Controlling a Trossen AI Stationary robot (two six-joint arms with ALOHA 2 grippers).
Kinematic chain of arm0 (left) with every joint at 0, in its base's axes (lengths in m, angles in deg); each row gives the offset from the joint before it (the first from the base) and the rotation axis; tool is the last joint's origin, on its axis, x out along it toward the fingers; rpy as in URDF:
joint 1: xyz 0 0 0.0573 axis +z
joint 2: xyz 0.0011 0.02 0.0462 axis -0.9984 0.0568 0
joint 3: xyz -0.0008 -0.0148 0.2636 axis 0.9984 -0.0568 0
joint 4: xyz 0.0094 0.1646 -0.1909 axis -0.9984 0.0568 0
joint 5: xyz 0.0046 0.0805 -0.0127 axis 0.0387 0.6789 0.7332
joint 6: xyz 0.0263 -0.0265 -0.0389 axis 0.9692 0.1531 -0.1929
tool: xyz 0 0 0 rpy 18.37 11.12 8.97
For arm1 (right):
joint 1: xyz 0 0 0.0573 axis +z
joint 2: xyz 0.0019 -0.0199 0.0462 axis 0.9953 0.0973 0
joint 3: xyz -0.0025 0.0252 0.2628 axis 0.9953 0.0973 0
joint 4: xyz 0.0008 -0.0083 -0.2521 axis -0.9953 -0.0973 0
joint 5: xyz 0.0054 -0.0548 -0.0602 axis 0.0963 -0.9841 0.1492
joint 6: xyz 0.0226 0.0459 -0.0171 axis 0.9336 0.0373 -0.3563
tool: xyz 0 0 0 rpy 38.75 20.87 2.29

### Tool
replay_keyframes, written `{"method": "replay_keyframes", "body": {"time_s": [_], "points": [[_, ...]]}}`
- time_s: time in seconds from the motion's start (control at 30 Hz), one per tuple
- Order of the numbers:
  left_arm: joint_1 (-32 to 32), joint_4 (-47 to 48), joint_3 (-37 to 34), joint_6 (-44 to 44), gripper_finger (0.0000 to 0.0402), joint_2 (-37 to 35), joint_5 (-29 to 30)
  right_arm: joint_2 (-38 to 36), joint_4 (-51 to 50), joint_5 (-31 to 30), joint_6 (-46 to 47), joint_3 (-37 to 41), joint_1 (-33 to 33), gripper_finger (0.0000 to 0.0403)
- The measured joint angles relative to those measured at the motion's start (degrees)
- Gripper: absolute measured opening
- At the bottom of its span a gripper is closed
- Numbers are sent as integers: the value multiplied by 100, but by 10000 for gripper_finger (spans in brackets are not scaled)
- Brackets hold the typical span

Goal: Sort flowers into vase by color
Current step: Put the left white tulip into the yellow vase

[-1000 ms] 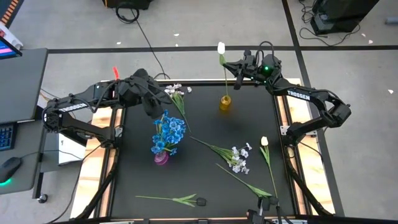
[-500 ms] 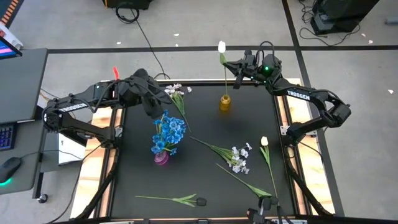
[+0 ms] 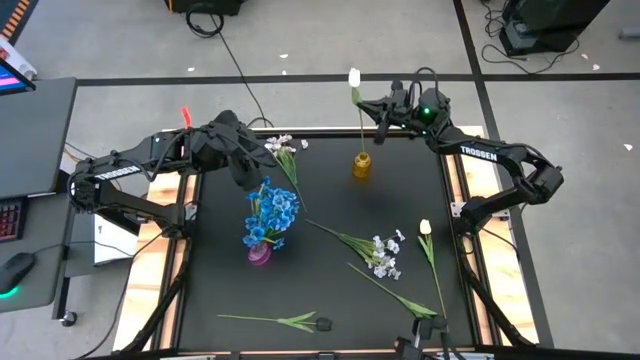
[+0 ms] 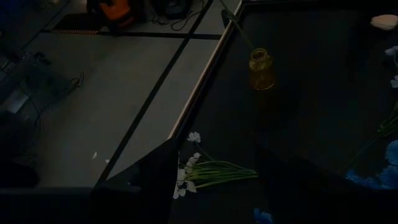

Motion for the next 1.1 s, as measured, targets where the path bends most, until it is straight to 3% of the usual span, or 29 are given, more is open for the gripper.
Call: {"method": "replay_keyframes", "body": {"time_s": [0.23, 1.1], "points": [[-1, 2, 0, 0, 217, 1, 1, 0, -536, 2, -236, 0, 61, 12], [1, 165, 0, 0, 217, 1, -1, 0, -1041, 53, -316, 0, 61, 44]]}}
